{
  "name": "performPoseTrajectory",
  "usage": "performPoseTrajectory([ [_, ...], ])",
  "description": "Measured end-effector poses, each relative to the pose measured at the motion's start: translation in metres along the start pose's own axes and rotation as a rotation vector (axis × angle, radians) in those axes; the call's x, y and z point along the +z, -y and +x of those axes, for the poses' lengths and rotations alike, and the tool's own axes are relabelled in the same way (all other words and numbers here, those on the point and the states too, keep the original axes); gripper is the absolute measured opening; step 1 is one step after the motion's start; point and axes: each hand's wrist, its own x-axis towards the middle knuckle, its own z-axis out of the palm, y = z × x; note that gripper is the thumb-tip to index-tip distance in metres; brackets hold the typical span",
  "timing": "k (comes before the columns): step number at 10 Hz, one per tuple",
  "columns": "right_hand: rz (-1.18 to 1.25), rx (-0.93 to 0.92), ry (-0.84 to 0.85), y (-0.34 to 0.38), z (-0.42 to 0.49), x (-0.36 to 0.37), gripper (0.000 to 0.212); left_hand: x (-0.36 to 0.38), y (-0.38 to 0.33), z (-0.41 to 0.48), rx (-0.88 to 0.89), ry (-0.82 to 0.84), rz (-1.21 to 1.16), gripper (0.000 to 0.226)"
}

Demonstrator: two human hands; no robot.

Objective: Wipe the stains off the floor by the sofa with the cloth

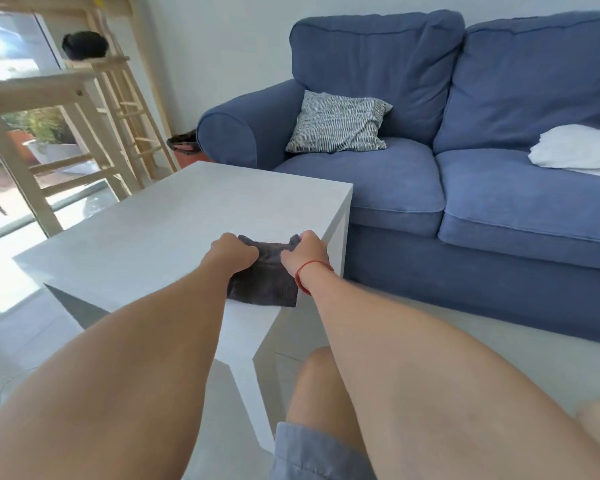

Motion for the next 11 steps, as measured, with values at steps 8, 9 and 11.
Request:
performPoseTrajectory([
  [8, -0.662, -0.489, 0.329, -0.016, -0.001, 0.034, 0.051, 0.011, 0.037, 0.029, 0.26, 0.101, 0.486, 0.055],
  [9, -0.637, -0.48, 0.379, -0.016, 0.005, 0.028, 0.051, 0.008, 0.041, 0.024, 0.246, 0.12, 0.458, 0.054],
  [11, -0.41, -0.439, 0.312, -0.007, 0.008, 0.024, 0.045, 0.014, 0.04, 0.024, 0.205, 0.085, 0.396, 0.056],
])
